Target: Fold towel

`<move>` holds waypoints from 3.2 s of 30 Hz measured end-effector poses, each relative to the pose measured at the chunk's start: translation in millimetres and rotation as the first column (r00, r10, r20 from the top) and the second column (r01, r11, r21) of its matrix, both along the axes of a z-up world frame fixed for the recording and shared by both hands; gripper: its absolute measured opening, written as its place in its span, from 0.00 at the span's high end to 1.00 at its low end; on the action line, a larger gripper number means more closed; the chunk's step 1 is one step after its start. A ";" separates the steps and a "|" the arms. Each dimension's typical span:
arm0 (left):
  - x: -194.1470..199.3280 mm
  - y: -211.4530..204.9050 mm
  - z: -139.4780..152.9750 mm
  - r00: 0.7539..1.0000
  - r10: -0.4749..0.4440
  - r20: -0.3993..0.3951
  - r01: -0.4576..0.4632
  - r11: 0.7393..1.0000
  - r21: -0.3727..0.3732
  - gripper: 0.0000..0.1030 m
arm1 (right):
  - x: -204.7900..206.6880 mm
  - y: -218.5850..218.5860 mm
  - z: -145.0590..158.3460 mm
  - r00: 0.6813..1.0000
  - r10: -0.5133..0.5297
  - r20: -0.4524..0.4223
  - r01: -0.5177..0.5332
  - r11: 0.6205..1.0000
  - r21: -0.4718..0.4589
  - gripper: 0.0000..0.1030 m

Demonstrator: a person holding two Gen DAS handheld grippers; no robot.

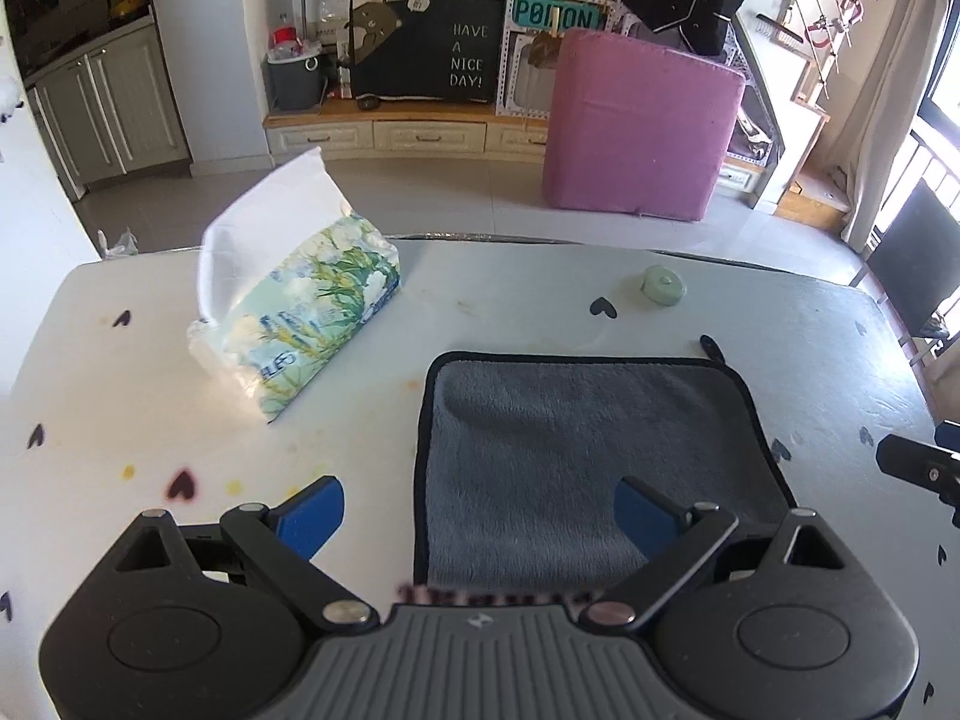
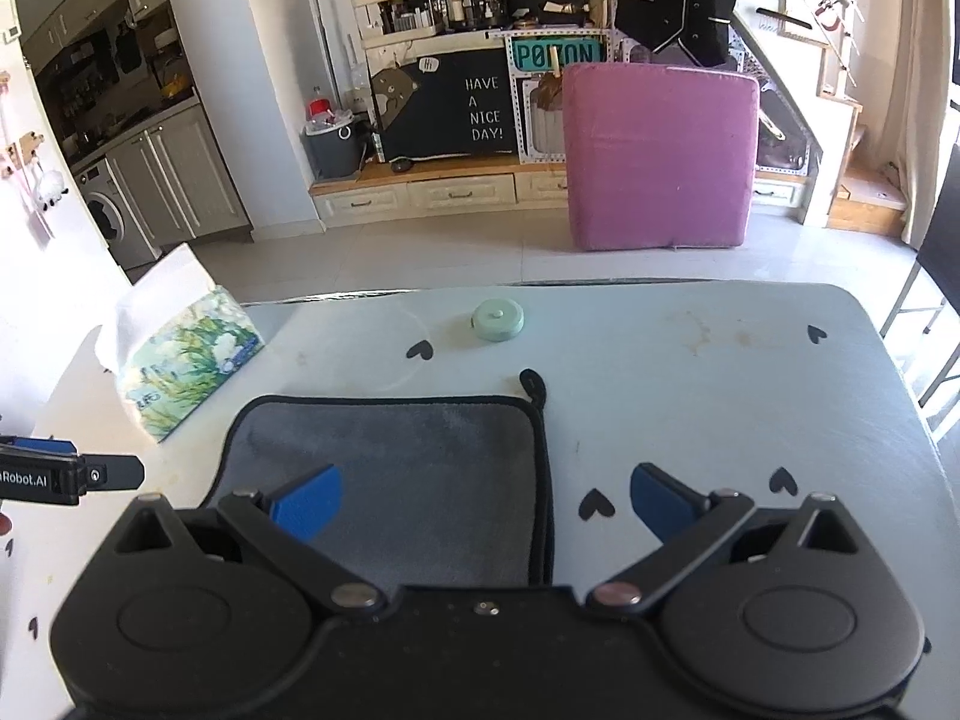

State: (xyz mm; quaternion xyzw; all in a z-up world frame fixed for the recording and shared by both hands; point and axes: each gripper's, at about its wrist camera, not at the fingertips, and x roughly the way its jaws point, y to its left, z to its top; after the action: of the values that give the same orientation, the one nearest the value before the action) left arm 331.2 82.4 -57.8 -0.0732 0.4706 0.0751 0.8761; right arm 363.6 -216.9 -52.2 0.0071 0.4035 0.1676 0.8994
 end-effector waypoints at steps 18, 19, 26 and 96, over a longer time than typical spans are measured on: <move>-122.9 -30.3 65.6 0.992 -0.043 0.121 0.039 0.999 0.032 0.06 | -117.4 -37.9 62.3 0.996 0.006 0.084 -0.011 0.998 0.062 0.00; -129.1 -31.6 68.9 0.991 -0.048 0.127 0.044 0.999 0.032 0.06 | -126.2 -40.3 66.3 0.996 0.012 0.094 -0.018 0.998 0.066 0.00; -182.6 -46.9 86.9 0.983 -0.071 0.169 0.064 0.997 0.048 0.03 | -178.8 -50.3 86.0 0.986 0.040 0.159 -0.051 0.996 0.067 0.00; -367.9 -88.9 50.8 0.962 -0.157 0.223 0.148 0.987 0.057 0.03 | -370.2 -83.2 47.6 0.958 0.118 0.261 -0.135 0.990 0.046 0.00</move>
State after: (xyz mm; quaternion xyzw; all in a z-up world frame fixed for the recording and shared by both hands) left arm -36.7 -6.5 -7.1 -0.0275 0.3701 0.0080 0.9286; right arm -6.5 -300.1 -4.6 -0.0120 0.2775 0.2370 0.9309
